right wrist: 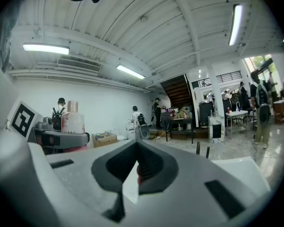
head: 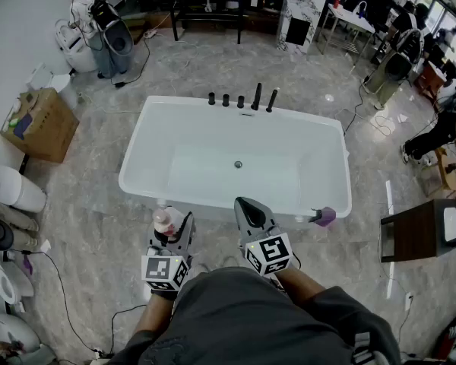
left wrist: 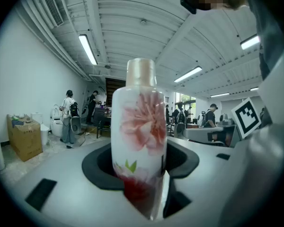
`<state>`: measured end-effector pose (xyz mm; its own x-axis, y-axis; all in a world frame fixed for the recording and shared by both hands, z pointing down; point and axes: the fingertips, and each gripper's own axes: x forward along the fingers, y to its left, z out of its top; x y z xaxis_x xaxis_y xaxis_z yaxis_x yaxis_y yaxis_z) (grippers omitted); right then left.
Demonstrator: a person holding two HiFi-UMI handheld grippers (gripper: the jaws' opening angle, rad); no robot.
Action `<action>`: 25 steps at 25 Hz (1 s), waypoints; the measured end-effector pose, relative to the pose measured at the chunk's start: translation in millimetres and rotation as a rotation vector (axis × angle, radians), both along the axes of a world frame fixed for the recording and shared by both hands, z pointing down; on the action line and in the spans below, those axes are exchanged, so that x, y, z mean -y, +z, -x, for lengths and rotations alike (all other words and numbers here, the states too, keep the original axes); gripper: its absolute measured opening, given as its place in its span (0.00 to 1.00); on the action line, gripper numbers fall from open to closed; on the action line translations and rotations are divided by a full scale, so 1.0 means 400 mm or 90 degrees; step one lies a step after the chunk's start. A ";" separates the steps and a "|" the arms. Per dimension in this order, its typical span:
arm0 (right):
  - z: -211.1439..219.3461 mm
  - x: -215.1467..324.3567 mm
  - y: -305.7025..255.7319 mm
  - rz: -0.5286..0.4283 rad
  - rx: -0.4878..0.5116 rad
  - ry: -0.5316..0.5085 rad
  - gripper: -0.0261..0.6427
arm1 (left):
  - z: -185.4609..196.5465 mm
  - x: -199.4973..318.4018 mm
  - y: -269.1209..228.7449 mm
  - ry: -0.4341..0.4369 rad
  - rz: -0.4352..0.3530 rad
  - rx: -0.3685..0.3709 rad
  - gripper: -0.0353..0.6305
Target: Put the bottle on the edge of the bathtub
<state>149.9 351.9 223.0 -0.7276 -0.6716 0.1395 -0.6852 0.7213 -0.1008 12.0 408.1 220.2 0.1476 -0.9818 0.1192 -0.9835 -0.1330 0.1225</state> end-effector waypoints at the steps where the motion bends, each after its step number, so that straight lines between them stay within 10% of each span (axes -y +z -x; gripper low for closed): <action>1: 0.000 0.003 0.001 0.001 0.000 0.001 0.04 | -0.001 0.002 0.000 0.000 0.001 0.000 0.39; 25: -0.029 0.078 0.120 0.061 -0.002 -0.015 0.04 | 0.059 0.057 0.064 -0.057 0.039 0.016 0.40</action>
<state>161.3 320.9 271.0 -0.7427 -0.6376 0.2045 -0.6684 0.7245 -0.1685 -11.4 385.3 246.0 0.0558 -0.9817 0.1823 -0.9940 -0.0374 0.1031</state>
